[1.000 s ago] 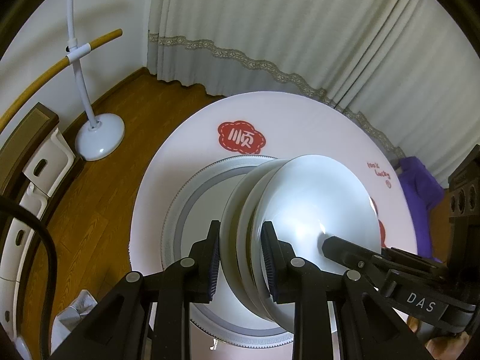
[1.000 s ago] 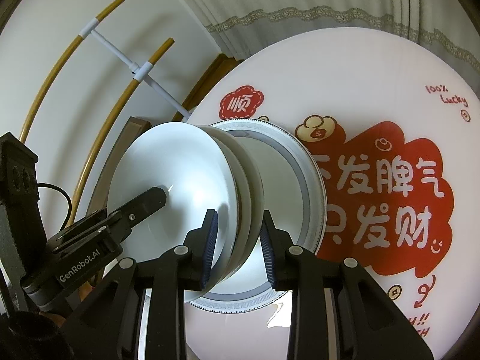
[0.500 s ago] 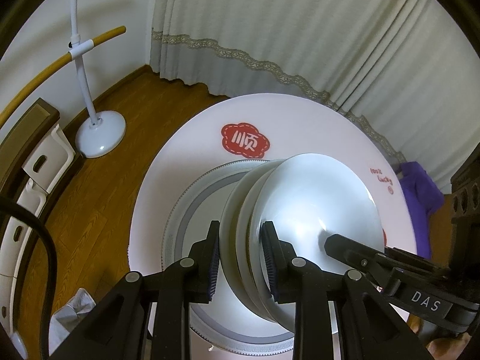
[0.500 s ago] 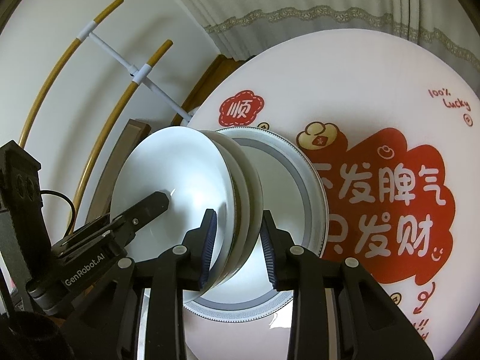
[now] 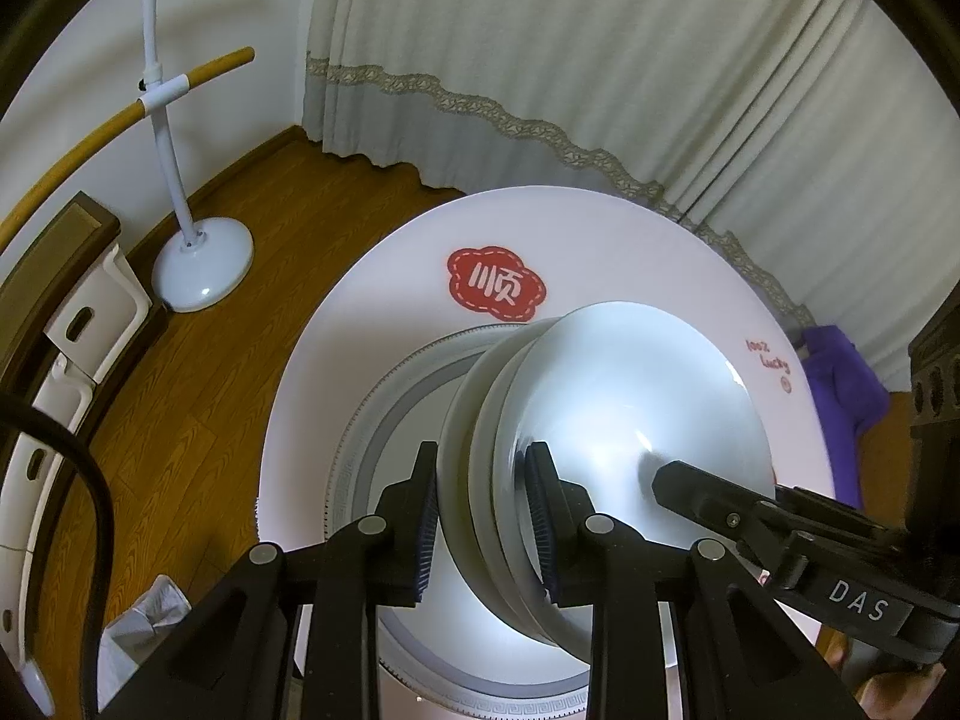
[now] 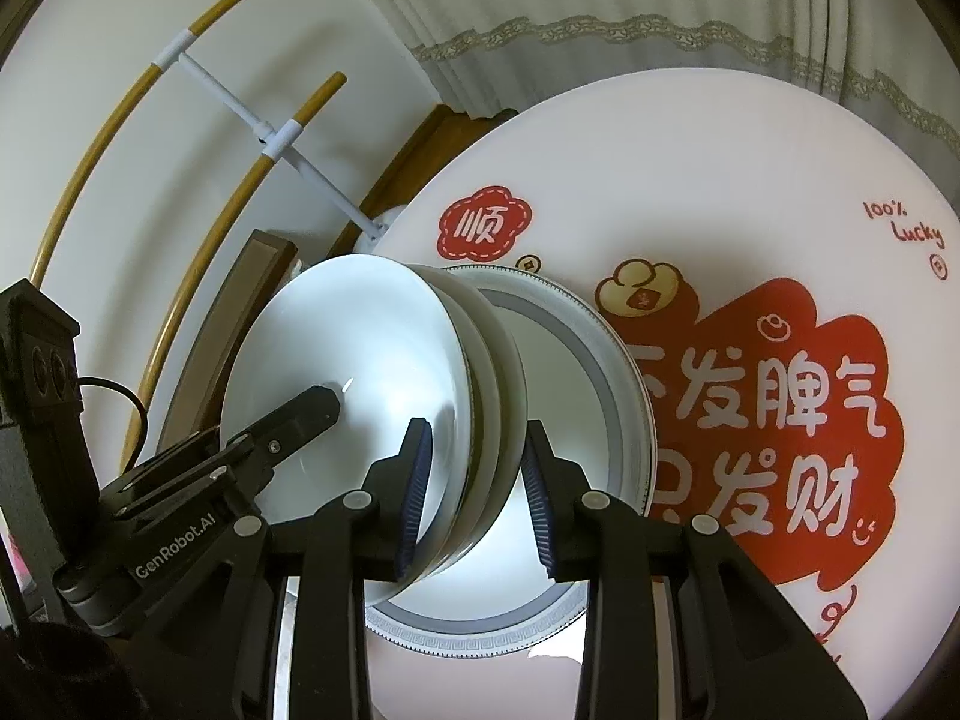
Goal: Organize plates and bowls
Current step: 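Lower the nested bowls onto the grey-rimmed plate stack with both tools, then open the left tool while the right tool opens, releasing the bowls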
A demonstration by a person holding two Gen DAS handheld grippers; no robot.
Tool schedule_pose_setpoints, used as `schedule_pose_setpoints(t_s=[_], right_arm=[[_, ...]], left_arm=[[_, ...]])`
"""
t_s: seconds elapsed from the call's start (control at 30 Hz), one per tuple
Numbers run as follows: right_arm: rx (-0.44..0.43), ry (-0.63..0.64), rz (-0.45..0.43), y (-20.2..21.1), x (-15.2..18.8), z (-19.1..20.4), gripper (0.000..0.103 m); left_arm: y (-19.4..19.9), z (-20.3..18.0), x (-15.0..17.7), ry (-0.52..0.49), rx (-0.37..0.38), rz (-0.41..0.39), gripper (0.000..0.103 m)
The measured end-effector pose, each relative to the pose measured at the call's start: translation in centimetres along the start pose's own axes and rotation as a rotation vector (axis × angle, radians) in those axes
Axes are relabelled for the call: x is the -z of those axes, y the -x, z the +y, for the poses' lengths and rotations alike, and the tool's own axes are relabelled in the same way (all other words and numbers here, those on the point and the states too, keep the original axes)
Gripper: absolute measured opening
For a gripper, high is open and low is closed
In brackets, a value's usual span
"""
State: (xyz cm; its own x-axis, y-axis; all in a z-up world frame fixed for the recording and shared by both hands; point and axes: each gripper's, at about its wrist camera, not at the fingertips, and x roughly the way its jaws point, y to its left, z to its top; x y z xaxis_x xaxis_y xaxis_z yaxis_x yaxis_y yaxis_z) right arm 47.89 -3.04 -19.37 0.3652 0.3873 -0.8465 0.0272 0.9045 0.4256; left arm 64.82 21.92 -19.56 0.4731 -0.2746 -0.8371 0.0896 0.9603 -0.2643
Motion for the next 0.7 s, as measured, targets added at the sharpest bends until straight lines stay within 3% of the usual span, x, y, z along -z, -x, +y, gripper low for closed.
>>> schedule_pose_setpoints(t_s=[0.7], right_arm=[[0.002,-0.003,-0.002,-0.39,-0.54,-0.26,0.033]], left_arm=[[-0.22,-0.32,-0.57,0.0,-0.016,0.006,0.026]])
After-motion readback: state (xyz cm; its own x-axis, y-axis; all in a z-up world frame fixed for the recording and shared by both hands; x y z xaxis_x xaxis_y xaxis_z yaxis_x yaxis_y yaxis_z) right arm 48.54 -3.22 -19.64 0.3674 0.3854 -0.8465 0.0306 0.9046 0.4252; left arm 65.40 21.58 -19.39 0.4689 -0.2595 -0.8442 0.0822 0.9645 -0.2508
